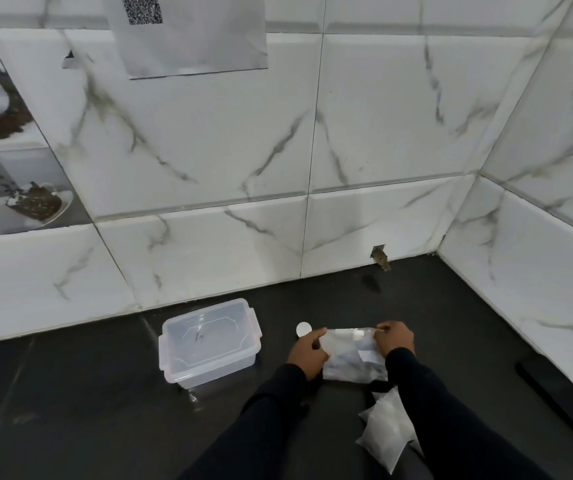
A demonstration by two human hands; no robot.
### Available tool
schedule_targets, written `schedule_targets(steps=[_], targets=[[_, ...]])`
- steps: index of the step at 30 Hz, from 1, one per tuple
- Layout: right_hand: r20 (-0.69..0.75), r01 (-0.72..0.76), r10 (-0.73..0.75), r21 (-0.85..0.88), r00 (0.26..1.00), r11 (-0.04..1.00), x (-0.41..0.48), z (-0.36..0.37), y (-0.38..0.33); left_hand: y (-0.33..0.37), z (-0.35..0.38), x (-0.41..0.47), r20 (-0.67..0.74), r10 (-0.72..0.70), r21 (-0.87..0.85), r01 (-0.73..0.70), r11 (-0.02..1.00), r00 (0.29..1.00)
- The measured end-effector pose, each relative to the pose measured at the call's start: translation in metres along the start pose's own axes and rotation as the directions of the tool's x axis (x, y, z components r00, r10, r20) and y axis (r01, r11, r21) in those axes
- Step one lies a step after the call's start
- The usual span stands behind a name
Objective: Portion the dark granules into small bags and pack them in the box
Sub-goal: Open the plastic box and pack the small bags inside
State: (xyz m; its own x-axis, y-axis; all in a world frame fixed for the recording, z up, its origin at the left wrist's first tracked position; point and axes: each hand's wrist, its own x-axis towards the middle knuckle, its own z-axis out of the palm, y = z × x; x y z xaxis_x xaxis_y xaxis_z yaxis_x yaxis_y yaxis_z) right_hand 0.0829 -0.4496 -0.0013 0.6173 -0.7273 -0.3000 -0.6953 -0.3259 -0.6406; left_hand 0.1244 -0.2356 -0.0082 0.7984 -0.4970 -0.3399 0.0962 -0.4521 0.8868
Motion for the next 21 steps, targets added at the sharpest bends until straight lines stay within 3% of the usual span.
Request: schedule_targets(steps=[2, 5, 8, 10, 11, 13, 15, 18, 21], targets=[[-0.077, 0.020, -0.020, 0.000, 0.997, 1.000, -0.010, 0.002, -0.005, 0.004, -0.009, -0.013, -0.036, 0.061, -0.001, -0.061, 0.998, 0.997], [-0.170, 0.193, -0.196, -0.038, 0.966, 0.981, -0.031, 0.014, -0.027, 0.003, -0.038, -0.041, -0.315, 0.234, 0.062, -0.226, 0.972, 0.920], [-0.114, 0.409, -0.405, 0.020, 0.907, 0.912, -0.051, 0.041, -0.060, -0.004, -0.092, -0.077, -0.713, 0.234, 0.084, -0.251, 0.964, 0.661], [0.022, 0.441, -0.448, 0.133, 0.894, 0.887, -0.064, 0.066, -0.085, -0.020, -0.138, -0.092, -0.875, 0.080, 0.029, -0.112, 0.993, 0.477], [0.140, 0.407, -0.439, 0.211, 0.887, 0.889, -0.076, 0.077, -0.100, -0.028, -0.163, -0.101, -0.906, -0.004, -0.003, 0.002, 1.000, 0.424], [0.344, 0.290, -0.376, 0.277, 0.860, 0.916, -0.094, 0.103, -0.120, -0.049, -0.198, -0.109, -0.868, -0.216, -0.130, 0.215, 0.968, 0.447], [0.387, 0.290, -0.366, 0.242, 0.846, 0.926, -0.103, 0.126, -0.130, -0.065, -0.214, -0.112, -0.744, -0.382, -0.257, 0.293, 0.921, 0.548], [0.344, 0.311, -0.364, 0.200, 0.866, 0.929, -0.105, 0.147, -0.132, -0.094, -0.226, -0.113, -0.602, -0.449, -0.429, 0.206, 0.879, 0.660], [0.379, 0.165, -0.281, 0.311, 0.882, 0.936, -0.124, 0.138, -0.125, -0.104, -0.229, -0.130, -0.492, -0.499, -0.601, 0.136, 0.788, 0.714]])
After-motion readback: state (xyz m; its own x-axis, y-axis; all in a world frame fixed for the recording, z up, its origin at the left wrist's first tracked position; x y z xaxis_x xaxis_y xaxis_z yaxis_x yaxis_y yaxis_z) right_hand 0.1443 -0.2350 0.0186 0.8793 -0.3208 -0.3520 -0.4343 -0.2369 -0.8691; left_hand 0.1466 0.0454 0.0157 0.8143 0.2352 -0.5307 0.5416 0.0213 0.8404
